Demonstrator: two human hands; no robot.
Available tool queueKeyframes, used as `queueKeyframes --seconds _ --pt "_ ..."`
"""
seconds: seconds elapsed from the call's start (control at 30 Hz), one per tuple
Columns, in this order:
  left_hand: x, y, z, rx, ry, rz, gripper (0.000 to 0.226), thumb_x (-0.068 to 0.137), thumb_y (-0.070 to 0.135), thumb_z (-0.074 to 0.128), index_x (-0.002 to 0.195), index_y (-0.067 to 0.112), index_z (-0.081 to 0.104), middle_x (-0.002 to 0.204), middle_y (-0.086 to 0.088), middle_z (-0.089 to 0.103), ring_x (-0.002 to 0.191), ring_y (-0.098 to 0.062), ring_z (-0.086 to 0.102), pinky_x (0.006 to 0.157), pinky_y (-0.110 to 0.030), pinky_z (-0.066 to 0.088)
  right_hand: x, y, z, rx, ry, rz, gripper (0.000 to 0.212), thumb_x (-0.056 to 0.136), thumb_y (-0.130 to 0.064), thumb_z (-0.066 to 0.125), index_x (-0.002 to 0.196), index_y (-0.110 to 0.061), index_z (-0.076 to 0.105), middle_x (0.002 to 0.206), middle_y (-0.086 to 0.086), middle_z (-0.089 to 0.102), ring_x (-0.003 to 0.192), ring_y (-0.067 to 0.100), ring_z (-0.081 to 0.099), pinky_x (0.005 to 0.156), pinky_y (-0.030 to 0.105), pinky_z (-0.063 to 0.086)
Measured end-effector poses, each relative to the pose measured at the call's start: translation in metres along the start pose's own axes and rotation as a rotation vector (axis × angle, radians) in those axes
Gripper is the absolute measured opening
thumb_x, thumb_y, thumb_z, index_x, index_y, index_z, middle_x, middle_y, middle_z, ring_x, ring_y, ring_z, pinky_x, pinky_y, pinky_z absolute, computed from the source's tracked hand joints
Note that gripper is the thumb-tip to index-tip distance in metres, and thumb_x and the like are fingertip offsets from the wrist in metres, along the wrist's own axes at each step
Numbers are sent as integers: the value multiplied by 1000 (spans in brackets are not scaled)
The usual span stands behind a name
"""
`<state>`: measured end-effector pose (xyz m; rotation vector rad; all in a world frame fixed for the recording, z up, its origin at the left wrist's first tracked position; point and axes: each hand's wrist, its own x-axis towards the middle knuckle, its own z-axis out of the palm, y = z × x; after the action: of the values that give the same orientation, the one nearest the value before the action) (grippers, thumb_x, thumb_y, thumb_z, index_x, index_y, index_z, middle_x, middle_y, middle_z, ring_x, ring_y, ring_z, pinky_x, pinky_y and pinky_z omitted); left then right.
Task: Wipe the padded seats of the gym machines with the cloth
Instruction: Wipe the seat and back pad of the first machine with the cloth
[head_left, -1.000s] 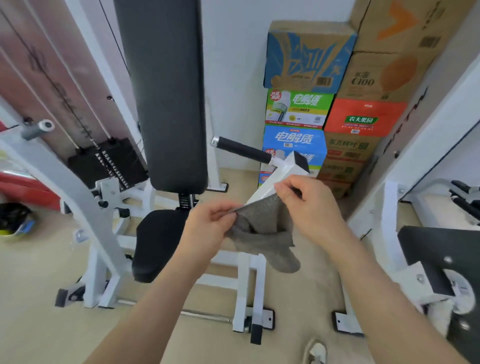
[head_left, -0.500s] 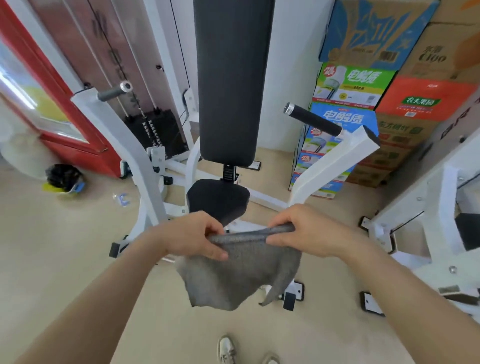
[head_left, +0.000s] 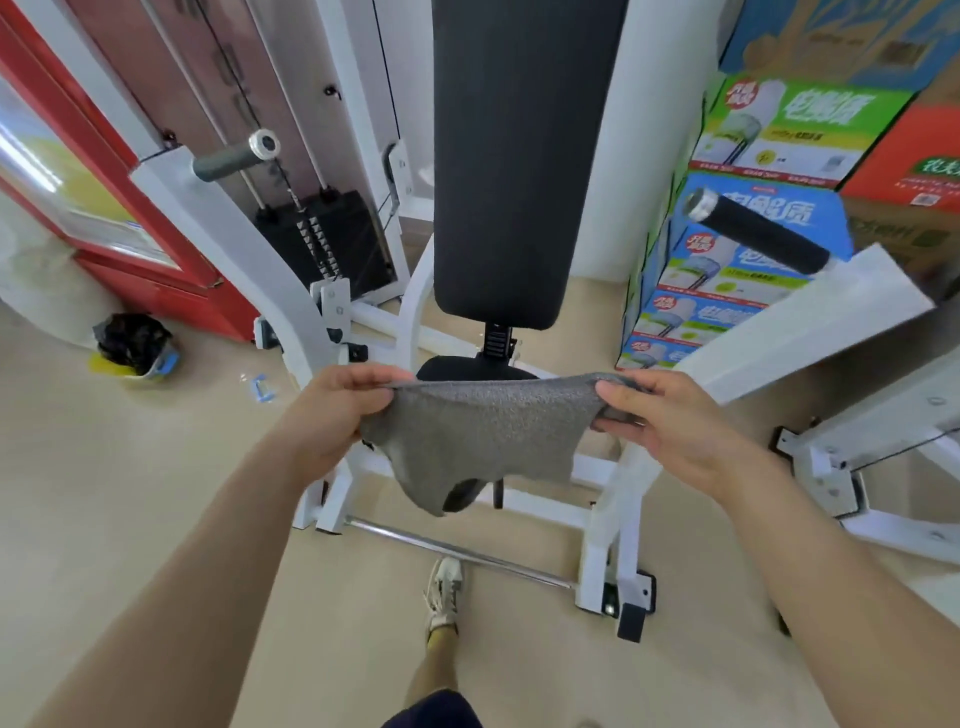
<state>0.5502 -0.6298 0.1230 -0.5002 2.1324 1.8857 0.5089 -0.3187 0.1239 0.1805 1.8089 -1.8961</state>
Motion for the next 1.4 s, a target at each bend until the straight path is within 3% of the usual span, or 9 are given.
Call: queueKeyframes --seconds 0.23,0.4,0.53,0.73,0.83,0.93,1.03,1.17,1.4 --pt "162 17 -39 76 392 207 18 85 17 69 77 32 72 73 14 69 77 -4 61 67 -19 48 153 -7 38 -88 350 -159 14 91 -22 62 83 -29 71 100 5 70 99 13 65 98 38 49" --pt "260 -13 -60 488 45 257 17 89 11 63 84 25 71 78 17 66 67 11 57 61 -3 41 232 18 41 -298 422 -263 16 94 -29 54 89 -34 68 89 -2 66 91 13 60 95 49 50" --pt "318 -70 -68 773 -224 159 11 90 20 63 88 26 72 82 14 68 74 5 60 65 -8 41 275 84 29 -487 409 -116 24 92 -36 48 84 -21 66 77 12 57 77 23 55 81 54 55" --pt "372 -159 -63 668 -187 -52 8 81 26 74 74 22 71 79 -5 71 80 -26 66 73 -38 53 298 166 26 -578 409 122 16 97 -25 50 90 -18 63 72 1 56 72 24 67 47 15 50" --pt "401 -170 -52 787 -72 18 6 83 28 72 87 24 69 88 3 67 88 -17 62 75 -27 47 322 177 20 -891 404 189 33 92 -41 47 121 -26 53 108 7 66 91 29 65 74 38 56" --pt "415 -176 -34 994 42 324 20 86 25 67 106 22 68 110 1 60 106 -19 55 87 -23 40 345 183 30 -1419 327 213 70 88 -56 43 147 -33 12 150 6 33 134 31 36 99 48 39" --pt "412 -198 -3 1124 -252 525 41 93 41 49 130 25 56 139 -1 50 132 -22 41 108 -36 35 370 199 54 -1434 75 13 65 93 -54 32 150 -31 11 160 0 11 147 20 7 115 46 20" --pt "404 -238 14 1364 -376 253 62 93 59 5 151 36 -4 161 6 -6 147 -15 -8 119 -44 0 385 235 68 -1410 -113 -28 63 93 -56 7 151 -34 -4 160 -10 -8 146 6 -10 120 37 2" --pt "452 -239 23 1357 -330 164 61 95 56 8 151 33 1 161 4 7 147 -18 6 119 -44 10 432 238 66 -1418 -4 40 63 93 -58 7 150 -35 -6 160 -11 -4 147 10 -6 118 44 3"
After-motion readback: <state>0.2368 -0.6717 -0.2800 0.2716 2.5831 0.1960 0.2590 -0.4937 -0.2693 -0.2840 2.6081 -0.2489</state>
